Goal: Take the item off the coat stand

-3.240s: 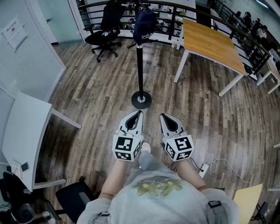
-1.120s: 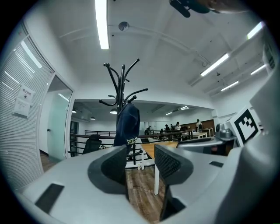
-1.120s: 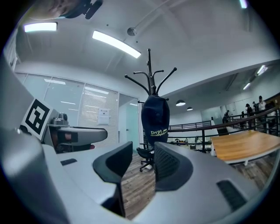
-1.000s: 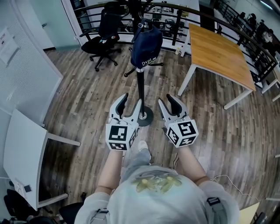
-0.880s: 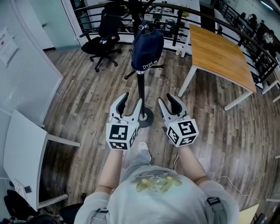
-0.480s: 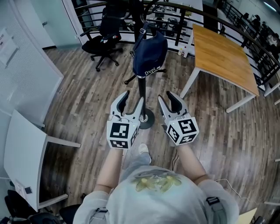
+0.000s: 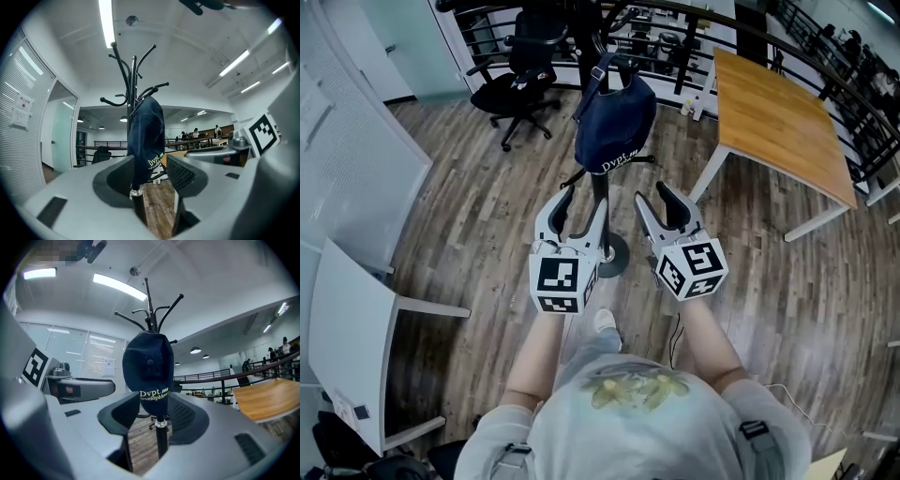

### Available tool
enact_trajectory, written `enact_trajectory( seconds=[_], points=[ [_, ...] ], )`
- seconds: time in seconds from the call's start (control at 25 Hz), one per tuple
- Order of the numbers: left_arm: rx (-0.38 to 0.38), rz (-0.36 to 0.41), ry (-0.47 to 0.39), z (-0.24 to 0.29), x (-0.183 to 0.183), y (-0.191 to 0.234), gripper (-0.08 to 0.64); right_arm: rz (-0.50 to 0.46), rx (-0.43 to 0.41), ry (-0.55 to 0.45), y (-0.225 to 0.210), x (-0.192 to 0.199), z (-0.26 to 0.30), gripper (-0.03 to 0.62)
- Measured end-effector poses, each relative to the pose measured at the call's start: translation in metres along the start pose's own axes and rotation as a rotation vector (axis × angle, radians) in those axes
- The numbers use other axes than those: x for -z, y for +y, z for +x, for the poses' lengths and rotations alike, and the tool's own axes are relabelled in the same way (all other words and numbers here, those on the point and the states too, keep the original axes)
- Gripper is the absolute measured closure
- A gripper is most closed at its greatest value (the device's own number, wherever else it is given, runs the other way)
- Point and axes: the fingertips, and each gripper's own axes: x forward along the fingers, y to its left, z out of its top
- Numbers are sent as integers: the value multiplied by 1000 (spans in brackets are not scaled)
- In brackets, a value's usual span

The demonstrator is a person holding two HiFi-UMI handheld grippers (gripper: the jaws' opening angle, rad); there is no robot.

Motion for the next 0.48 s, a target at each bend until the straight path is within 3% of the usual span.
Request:
enact_trajectory(
  seconds=[0.48],
  points=[
    [-19,1,0,31,-9,12,345,-1,3,26,-22,-5,37,411]
  ],
)
